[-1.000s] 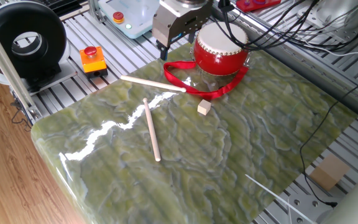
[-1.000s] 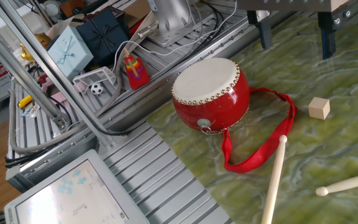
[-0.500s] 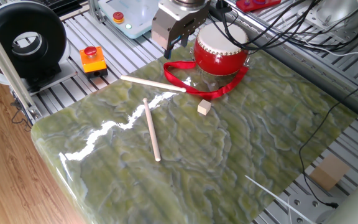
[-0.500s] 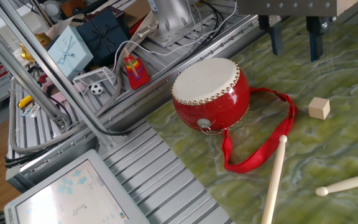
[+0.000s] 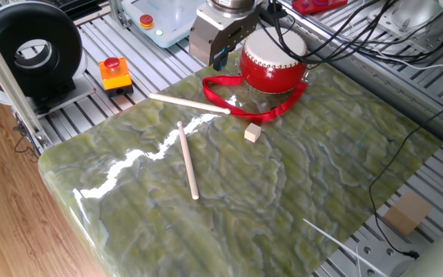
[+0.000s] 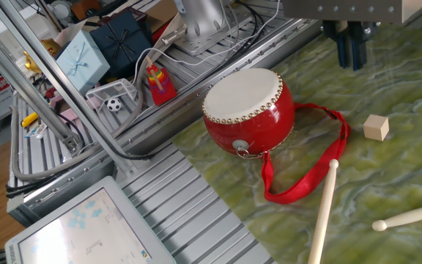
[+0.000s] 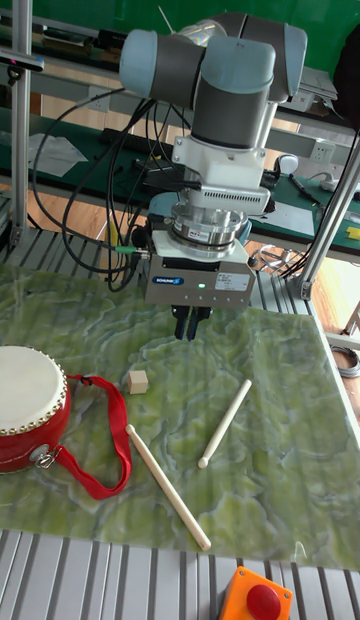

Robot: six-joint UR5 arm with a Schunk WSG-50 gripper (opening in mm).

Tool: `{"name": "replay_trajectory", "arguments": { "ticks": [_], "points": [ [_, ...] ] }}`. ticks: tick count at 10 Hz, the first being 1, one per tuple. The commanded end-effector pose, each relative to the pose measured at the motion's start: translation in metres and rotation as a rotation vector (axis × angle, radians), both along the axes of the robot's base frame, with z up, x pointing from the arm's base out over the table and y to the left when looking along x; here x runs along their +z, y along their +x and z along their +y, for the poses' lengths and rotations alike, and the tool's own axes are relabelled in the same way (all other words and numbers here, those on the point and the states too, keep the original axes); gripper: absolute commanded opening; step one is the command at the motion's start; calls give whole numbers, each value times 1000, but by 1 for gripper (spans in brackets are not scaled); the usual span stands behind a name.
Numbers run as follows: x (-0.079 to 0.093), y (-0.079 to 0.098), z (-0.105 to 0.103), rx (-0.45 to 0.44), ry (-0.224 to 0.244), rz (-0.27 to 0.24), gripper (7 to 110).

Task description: Play the drum

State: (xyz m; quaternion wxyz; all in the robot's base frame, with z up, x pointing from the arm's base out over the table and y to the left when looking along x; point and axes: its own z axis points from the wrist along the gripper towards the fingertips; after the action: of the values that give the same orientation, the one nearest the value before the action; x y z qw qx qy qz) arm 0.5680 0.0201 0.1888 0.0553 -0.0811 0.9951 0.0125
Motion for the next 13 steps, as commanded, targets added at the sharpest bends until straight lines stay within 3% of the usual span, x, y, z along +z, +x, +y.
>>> {"name": "replay_trajectory", "arguments": {
  "ticks": [1,6,8,10,12,13],
  "points": [
    [1,0,1,0,7,-2,7],
    [-4,-5,-7,27,-27,13,7],
    [-3,-4,0,38,-5,11,7],
    [-3,-3,-9,55,-38,7,7],
    [-2,-1,-7,52,-30,-1,7],
    [-2,-4,-12,52,-49,9,7]
  ]
}}
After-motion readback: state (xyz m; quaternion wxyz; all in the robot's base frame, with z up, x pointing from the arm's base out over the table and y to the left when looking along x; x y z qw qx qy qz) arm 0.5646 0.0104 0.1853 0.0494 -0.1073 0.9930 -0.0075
